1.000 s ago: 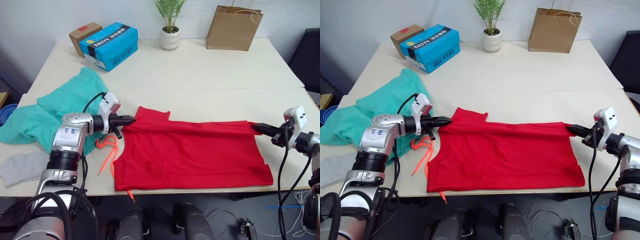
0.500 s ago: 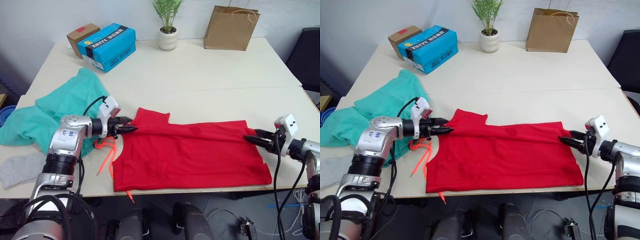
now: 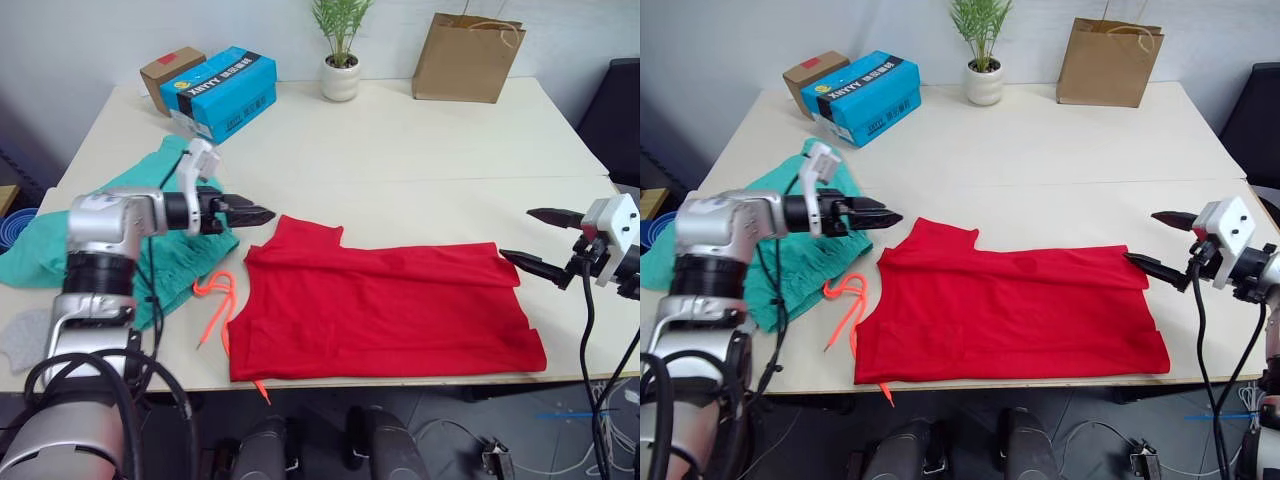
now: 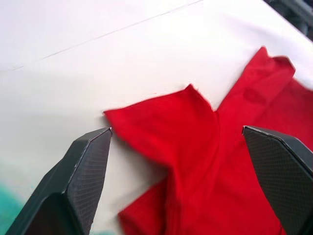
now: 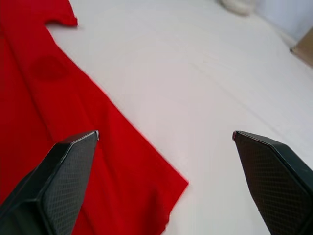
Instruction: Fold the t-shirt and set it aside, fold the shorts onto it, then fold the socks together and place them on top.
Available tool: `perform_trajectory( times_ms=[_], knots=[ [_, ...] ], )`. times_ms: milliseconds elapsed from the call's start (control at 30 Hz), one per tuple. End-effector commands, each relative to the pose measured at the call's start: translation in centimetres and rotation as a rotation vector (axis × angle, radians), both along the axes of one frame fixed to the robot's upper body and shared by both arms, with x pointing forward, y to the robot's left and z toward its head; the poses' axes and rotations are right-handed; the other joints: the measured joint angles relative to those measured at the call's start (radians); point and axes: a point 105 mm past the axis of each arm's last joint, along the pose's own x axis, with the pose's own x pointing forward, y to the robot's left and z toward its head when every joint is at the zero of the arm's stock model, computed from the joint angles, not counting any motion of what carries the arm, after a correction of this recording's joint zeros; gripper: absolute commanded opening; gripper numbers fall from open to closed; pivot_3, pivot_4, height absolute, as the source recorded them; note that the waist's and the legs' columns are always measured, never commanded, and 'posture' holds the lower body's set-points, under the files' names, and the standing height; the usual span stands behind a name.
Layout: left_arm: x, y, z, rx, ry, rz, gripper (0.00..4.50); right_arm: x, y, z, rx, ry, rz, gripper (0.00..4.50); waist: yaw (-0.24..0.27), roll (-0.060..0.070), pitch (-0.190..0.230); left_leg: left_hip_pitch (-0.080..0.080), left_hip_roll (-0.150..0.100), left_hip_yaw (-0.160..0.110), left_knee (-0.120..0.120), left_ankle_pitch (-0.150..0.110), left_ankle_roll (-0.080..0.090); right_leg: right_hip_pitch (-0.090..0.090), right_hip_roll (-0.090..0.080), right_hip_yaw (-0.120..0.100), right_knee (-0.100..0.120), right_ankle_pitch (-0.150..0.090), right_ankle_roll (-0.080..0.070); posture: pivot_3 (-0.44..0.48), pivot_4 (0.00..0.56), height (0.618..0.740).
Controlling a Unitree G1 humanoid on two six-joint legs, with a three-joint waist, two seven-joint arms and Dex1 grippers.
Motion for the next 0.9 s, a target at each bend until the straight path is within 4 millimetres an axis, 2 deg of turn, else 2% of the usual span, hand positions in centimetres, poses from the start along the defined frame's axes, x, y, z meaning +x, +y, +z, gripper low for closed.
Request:
perform_trajectory(
  times_ms=[33,100,167,300,433,600,800,900],
  knots=[
    [1.7,-0.8,-0.9,0.051,0.027,0.068,4.47,0.3,1.7,1.5,-0.004,-0.093,0.047,4.48,-0.001,0.0,0.0,0.0,0.0,0.0,0.0,0.0,0.0,0.0,0.0,0.0,0.0,0.0,0.0,0.0,0.15,0.74],
    [2.6,-1.5,-1.7,0.101,0.019,0.088,4.47,0.5,2.3,1.5,-0.004,-0.108,0.057,4.48,-0.001,0.0,0.0,0.0,0.0,0.0,0.0,0.0,0.0,0.0,0.0,0.0,0.0,0.0,0.0,0.0,0.15,0.74],
    [2.9,-2.3,-2.0,0.107,0.031,0.09,4.47,0.6,2.7,1.3,0.002,-0.11,0.06,4.48,-0.003,-0.001,0.0,0.0,0.0,0.0,0.0,0.0,0.0,-0.001,0.0,0.0,0.0,0.0,0.0,0.0,0.15,0.74],
    [3.6,-3.2,-3.8,0.199,0.032,0.098,4.47,0.1,3.1,0.3,0.007,-0.089,0.067,4.48,-0.002,-0.001,0.0,0.0,0.0,0.0,-0.001,0.0,0.0,-0.001,0.0,0.0,0.0,0.0,0.0,0.0,0.15,0.74],
    [3.7,-3.8,-4.5,0.183,0.052,0.099,3.62,-0.4,3.1,0.1,0.019,-0.077,0.059,4.5,0.0,-0.001,0.0,0.0,-0.001,0.0,0.0,0.0,0.0,0.0,-0.001,0.0,0.0,0.0,0.0,0.0,0.15,0.74],
    [4.1,-4.4,-5.0,0.184,0.002,0.102,2.06,-0.8,3.1,-0.3,0.025,-0.062,0.054,4.5,0.003,-0.001,0.0,0.0,-0.001,0.0,0.0,0.0,0.0,0.0,-0.001,0.0,0.0,0.0,0.0,0.0,0.15,0.74],
    [4.0,-4.4,-3.8,0.13,-0.119,0.035,0.1,-1.5,3.2,-1.1,0.035,-0.032,0.046,4.5,0.002,-0.001,0.0,0.0,0.0,0.0,0.0,0.0,0.0,0.0,-0.001,0.0,0.0,0.0,0.0,0.0,0.15,0.74],
    [3.1,-4.4,-2.8,0.089,-0.208,-0.062,0.02,-1.8,3.2,-1.3,0.042,-0.024,0.037,4.5,0.0,-0.001,0.001,0.0,0.0,0.0,0.0,0.0,0.0,-0.001,-0.001,0.0,0.0,0.0,0.0,0.0,0.15,0.74]
  ],
)
